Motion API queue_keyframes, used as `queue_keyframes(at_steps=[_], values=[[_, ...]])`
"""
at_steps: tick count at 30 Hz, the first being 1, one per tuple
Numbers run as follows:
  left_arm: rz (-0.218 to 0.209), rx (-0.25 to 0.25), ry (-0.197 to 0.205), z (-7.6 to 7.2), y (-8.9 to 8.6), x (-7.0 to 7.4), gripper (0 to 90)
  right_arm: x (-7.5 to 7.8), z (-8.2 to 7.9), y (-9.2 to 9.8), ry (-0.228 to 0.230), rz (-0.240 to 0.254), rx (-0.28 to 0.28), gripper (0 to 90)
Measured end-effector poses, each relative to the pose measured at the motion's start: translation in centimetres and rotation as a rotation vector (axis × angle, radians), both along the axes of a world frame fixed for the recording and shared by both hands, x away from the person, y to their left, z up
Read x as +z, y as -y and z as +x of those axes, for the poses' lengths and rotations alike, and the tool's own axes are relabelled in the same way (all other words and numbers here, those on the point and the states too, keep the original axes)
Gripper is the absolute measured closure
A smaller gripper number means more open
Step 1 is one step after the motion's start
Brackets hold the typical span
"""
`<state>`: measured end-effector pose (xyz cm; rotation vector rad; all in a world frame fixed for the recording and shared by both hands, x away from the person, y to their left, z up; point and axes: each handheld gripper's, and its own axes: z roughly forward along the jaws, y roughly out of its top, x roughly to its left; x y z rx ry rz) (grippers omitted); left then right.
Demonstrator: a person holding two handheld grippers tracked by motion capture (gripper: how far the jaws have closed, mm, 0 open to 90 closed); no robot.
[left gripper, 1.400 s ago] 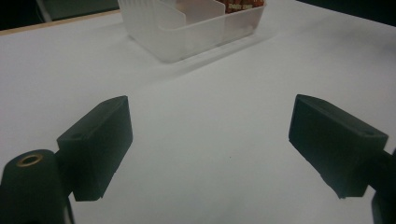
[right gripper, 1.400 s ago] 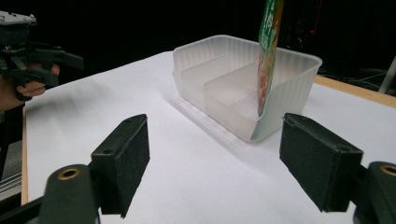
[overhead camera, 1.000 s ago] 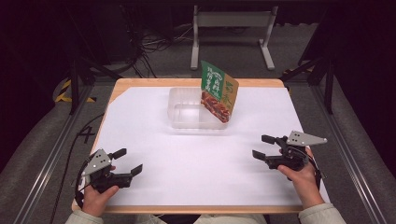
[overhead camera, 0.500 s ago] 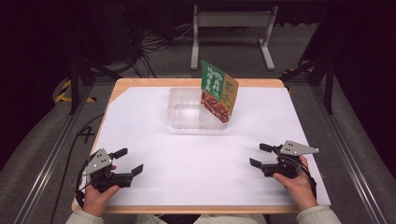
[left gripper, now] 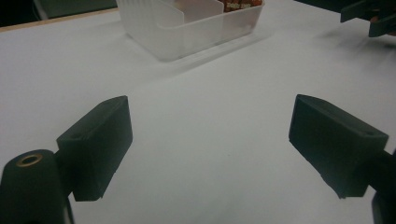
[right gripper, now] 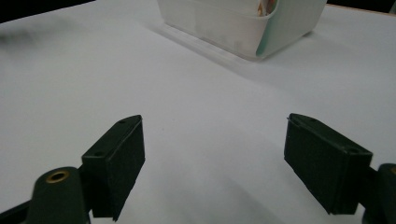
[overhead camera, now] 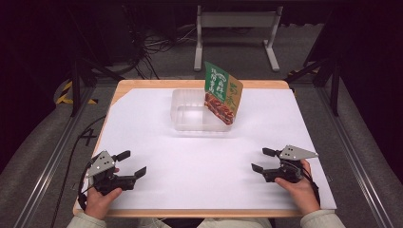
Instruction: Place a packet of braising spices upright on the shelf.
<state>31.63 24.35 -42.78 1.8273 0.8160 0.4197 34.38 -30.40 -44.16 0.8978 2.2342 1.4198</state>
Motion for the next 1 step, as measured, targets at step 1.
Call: queue_keyframes(at_steps=[1], values=[[0.002,-0.001,0.001,0.03,-0.01,-0.01,14.3,0.01,-0.01,-0.01,0.000,0.000,-0.001,20.9]])
